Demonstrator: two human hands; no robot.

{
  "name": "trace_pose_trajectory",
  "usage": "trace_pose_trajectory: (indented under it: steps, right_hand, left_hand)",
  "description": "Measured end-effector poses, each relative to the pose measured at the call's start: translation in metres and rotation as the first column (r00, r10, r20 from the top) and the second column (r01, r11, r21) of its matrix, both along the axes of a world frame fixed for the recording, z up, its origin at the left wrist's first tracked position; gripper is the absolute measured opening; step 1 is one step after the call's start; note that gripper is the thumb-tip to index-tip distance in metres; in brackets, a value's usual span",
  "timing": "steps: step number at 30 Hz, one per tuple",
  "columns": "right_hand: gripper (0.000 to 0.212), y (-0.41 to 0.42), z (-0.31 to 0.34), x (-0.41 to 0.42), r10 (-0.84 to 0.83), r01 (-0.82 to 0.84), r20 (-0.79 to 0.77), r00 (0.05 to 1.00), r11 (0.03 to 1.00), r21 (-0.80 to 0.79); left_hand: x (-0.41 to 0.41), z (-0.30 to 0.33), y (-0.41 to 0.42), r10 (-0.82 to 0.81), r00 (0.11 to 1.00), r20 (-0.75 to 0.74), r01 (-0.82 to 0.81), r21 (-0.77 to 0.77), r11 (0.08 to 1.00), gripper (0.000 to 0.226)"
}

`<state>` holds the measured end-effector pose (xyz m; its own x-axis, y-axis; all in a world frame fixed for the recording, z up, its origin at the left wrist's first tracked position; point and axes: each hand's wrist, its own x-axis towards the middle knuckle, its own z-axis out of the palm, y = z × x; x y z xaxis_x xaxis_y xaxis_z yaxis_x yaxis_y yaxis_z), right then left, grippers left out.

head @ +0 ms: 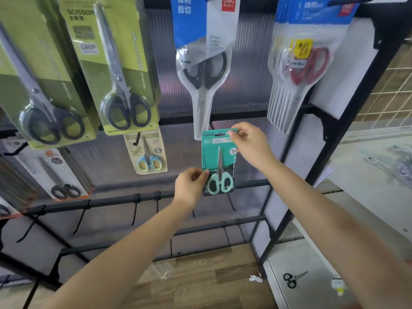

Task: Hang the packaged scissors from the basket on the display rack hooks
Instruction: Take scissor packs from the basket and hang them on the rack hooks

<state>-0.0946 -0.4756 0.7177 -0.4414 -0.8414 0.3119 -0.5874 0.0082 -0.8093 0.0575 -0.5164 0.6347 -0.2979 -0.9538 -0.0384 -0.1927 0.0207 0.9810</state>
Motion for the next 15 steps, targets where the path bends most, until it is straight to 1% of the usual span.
trace_pose_trajectory:
  steps: [3,6,8,11,15]
  right_hand:
    - [0.017,-0.004,0.0,0.0,0.013,-0.012,-0.065,0.998,1.0,0.014]
    - [0.02,-0.009,-0.003,-0.001,0.024,-0.021,-0.109,0.994,0.999,0.029]
    - [0.021,-0.014,-0.005,-0.003,0.03,-0.026,-0.113,0.993,0.999,0.038]
    - [0.022,-0.024,-0.007,-0.005,0.037,-0.033,-0.092,0.995,0.999,0.04]
    - [0.027,-0.038,-0.008,-0.009,0.03,-0.025,-0.116,0.993,0.999,0.041]
  left_hand:
    - [0.0,-0.003,-0.004,0.02,1.0,0.001,-0.02,0.012,1.0,0.014]
    - [0.001,-0.006,-0.007,0.029,0.999,0.015,-0.029,0.022,0.999,0.011]
    - [0.001,-0.006,-0.01,0.034,0.999,0.038,-0.034,0.014,0.999,0.011]
    - [-0.001,-0.003,-0.019,0.046,0.994,0.097,-0.043,-0.036,0.998,0.014]
    - [-0.006,0.003,-0.035,0.049,0.991,0.124,-0.049,-0.005,0.999,0.02]
